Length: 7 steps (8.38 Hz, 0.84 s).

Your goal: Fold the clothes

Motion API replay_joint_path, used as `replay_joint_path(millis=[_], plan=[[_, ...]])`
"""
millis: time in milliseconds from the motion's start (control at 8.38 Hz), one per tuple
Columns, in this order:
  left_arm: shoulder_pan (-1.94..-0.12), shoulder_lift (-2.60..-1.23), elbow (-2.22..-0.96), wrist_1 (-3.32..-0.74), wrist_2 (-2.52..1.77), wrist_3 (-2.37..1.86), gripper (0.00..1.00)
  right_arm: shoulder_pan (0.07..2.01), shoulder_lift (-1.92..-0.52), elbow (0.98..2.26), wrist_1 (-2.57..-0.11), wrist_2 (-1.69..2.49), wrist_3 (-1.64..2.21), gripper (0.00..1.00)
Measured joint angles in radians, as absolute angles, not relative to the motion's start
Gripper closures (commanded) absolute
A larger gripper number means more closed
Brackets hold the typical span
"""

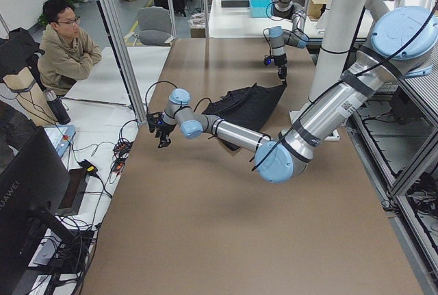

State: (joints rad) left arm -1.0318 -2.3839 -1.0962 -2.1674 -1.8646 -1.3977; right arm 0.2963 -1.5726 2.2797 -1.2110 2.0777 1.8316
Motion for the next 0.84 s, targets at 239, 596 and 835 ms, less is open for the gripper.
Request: replay_joint_path(millis=[239, 596, 835], plan=[[-1.031, -2.387, -1.104, -2.164, -1.872, -1.398, 0.19, 0.225, -1.560, 2.291, -1.210, 2.143, 1.832, 0.05], [-1.005, -2.295, -1.272, -2.159, -1.928, -1.419, 0.15, 0.231, -1.536, 2.282, -1.211, 2.012, 1.829, 0.05], [-0.928, -2.121, -1.527, -2.161, -1.978, -1.497, 0.15, 0.283, -1.516, 2.267, -1.212, 1.884, 1.817, 0.05]])
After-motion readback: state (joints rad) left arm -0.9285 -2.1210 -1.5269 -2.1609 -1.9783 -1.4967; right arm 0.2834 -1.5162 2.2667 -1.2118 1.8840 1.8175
